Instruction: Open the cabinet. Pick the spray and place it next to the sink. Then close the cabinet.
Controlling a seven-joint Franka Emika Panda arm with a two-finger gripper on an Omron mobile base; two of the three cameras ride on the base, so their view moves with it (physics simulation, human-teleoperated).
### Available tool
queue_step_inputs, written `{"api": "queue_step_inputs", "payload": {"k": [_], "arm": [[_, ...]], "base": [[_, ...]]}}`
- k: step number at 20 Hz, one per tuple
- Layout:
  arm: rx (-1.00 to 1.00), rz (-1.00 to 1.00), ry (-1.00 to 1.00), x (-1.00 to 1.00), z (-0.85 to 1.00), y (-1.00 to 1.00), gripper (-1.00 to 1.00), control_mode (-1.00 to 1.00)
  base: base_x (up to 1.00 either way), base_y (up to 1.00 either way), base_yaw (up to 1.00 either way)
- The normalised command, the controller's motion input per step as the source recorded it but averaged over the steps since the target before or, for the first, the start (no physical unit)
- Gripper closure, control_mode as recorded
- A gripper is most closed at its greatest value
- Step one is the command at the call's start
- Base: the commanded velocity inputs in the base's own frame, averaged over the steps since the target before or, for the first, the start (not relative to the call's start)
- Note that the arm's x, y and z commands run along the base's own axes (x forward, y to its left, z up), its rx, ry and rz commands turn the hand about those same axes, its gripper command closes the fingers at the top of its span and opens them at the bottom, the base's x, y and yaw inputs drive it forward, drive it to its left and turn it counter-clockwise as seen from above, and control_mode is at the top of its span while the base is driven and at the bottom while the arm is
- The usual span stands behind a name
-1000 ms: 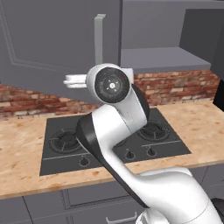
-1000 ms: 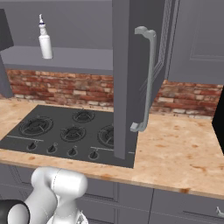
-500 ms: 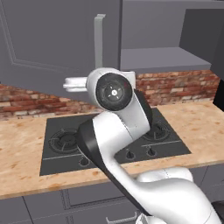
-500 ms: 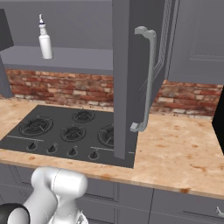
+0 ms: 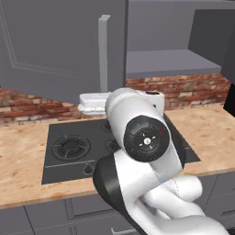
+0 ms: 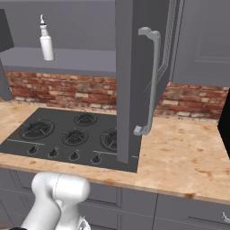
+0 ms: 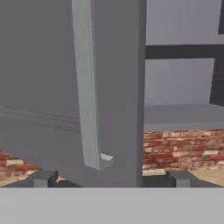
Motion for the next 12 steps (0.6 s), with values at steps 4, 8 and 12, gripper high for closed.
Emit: {"api": "queue_step_inputs", "payload": {"k": [4, 8, 12], "arm": [[0.12, -0.03, -0.06, -0.42, 0.02, -0.81, -1.0, -1.0], [0.17, -0.04, -0.04, -0.36, 0.1, -0.81, -1.0, -1.0], [0.18, -0.03, 0.0, -0.01, 0.29, -0.76, -1.0, -1.0]], "base": [[0.0, 0.0, 0.0], [0.0, 0.0, 0.0], [0.0, 0.0, 0.0]]}}
